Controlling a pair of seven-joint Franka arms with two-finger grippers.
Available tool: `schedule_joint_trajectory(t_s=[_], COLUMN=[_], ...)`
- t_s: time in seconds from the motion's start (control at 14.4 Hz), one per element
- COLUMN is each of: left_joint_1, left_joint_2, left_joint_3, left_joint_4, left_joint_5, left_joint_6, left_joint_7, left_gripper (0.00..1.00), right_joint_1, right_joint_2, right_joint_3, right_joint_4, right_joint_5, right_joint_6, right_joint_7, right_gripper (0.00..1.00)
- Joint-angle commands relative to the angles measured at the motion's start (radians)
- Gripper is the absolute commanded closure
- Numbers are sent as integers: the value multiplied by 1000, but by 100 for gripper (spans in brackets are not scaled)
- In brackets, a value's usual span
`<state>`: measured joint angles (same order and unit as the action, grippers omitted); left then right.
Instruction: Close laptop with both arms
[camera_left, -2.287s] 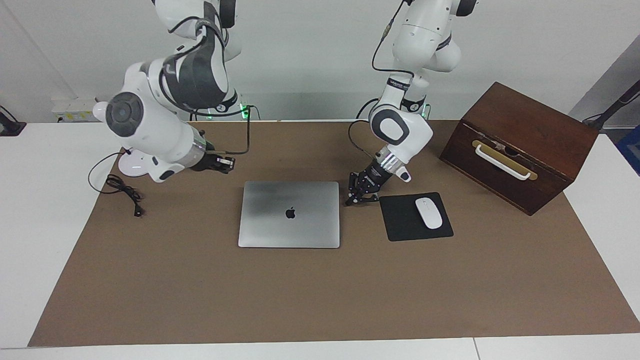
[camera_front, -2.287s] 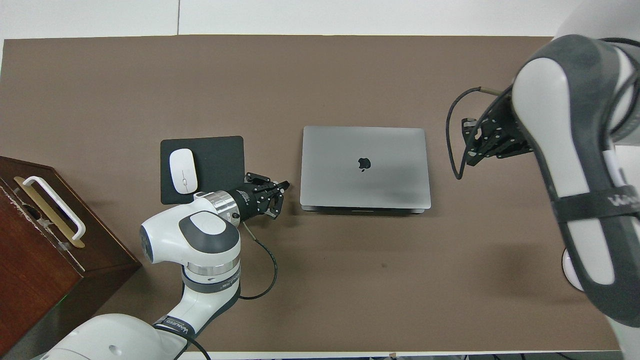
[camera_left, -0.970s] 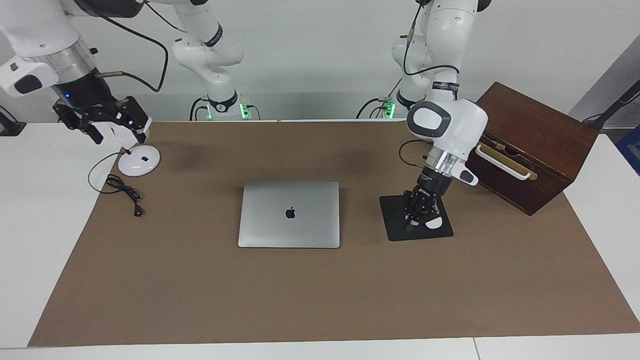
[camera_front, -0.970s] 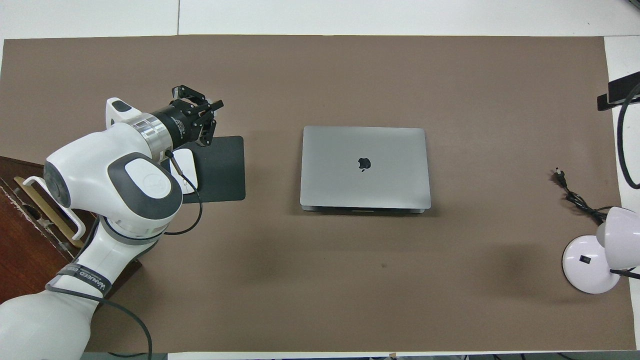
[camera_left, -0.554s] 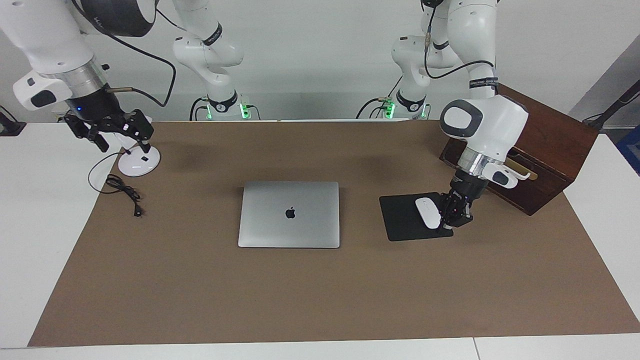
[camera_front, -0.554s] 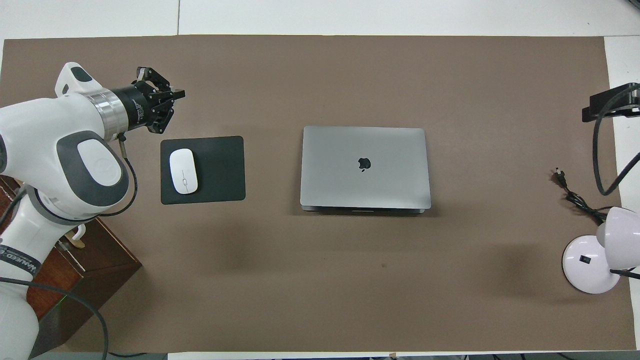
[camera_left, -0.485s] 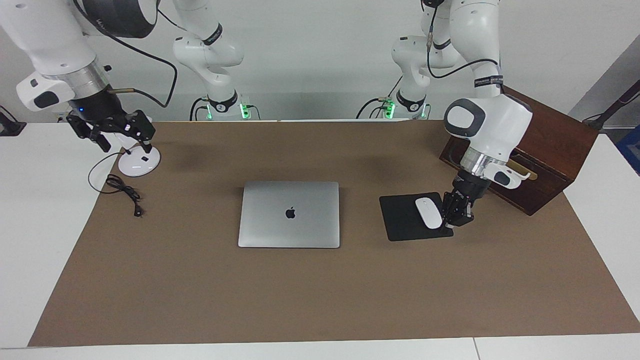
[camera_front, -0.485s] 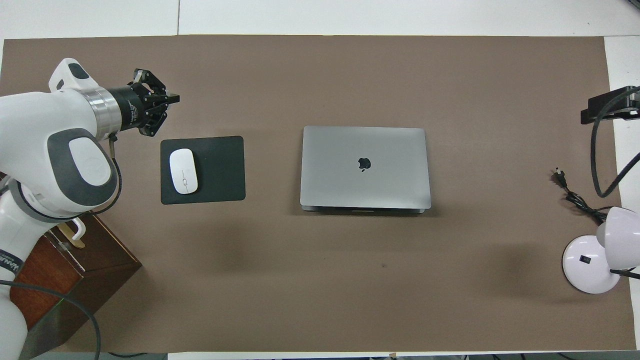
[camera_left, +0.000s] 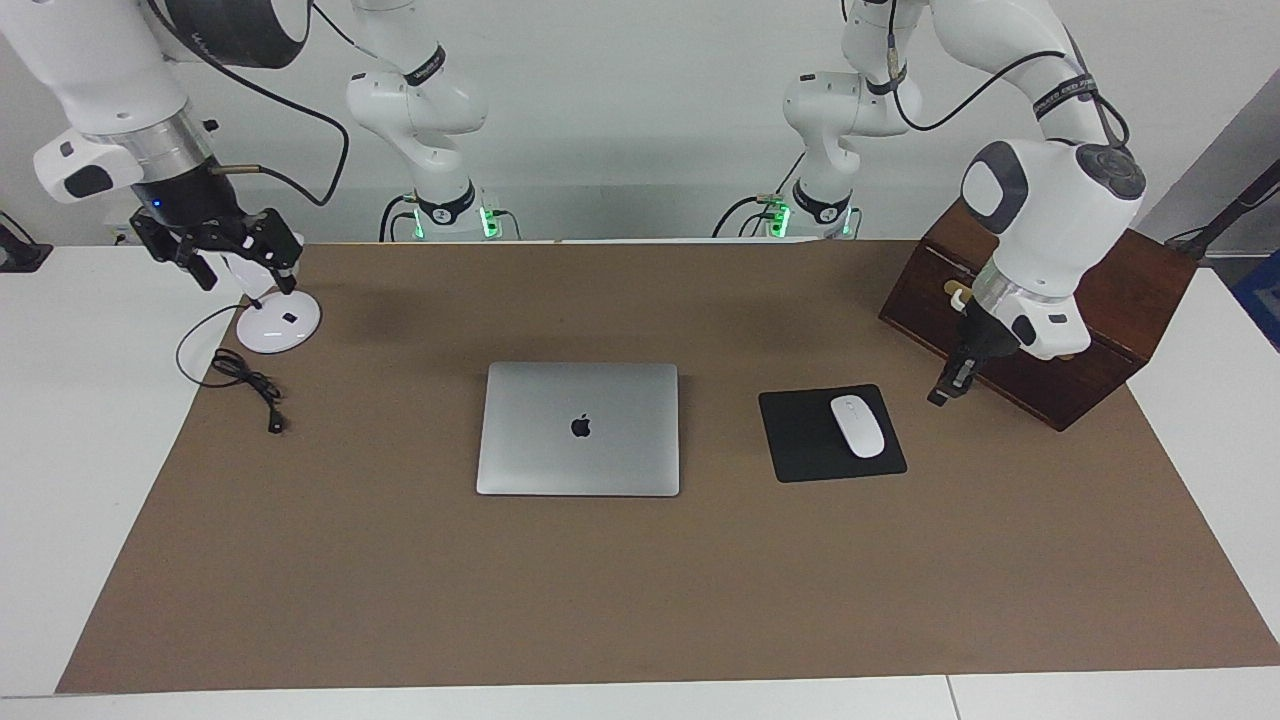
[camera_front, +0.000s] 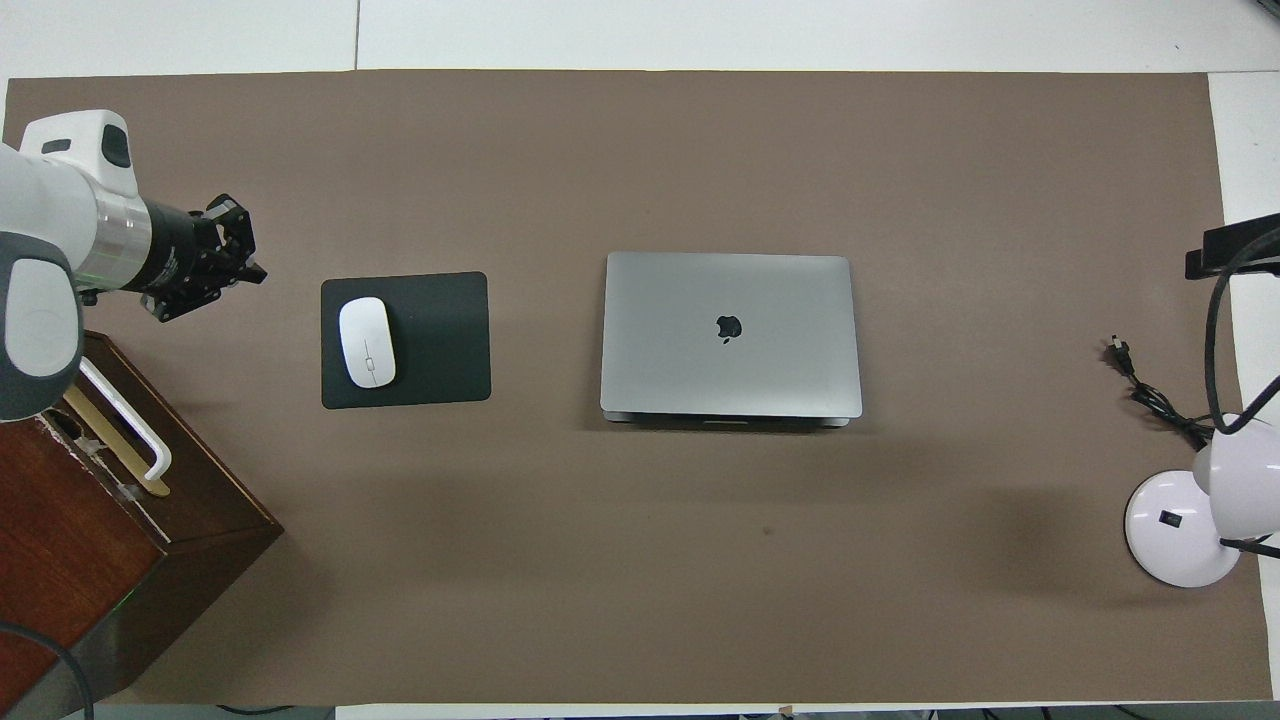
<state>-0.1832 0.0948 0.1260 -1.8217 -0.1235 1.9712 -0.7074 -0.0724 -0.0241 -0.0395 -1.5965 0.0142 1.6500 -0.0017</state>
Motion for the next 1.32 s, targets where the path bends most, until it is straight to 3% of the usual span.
schedule_joint_trajectory(t_s=[0.0, 0.35, 0.42, 0.55, 0.69, 0.83, 0.9, 1.25], left_joint_1=[30, 86, 144, 175, 174, 171, 159, 143], left_joint_2=[-88, -179, -193, -193, -187, -179, -179, -137], left_joint_3=[-2, -37, -101, -123, -127, -129, -128, -100], left_joint_4=[-2, -10, -19, -28, -24, -19, -22, -47], left_joint_5=[83, 133, 139, 139, 137, 137, 137, 137], left_joint_6=[-214, -479, -507, -482, -466, -431, -427, -307], left_joint_7=[268, 478, 550, 559, 553, 554, 556, 569], left_gripper=[100, 100, 100, 100, 58, 30, 0, 0], right_joint_1=[-29, -33, -38, -40, -40, -38, -38, -38], right_joint_2=[-31, -26, -25, -27, -27, -28, -30, -36], right_joint_3=[24, 24, 24, 24, 24, 24, 24, 24], right_joint_4=[-51, -56, -56, -59, -59, -59, -59, -23], right_joint_5=[-13, -8, -10, -11, -19, -20, -20, -19], right_joint_6=[25, 22, 22, 21, 21, 11, 1, -59], right_joint_7=[-17, -14, -15, -17, -18, -20, -17, -26], right_gripper=[0, 0, 0, 0, 0, 0, 0, 0])
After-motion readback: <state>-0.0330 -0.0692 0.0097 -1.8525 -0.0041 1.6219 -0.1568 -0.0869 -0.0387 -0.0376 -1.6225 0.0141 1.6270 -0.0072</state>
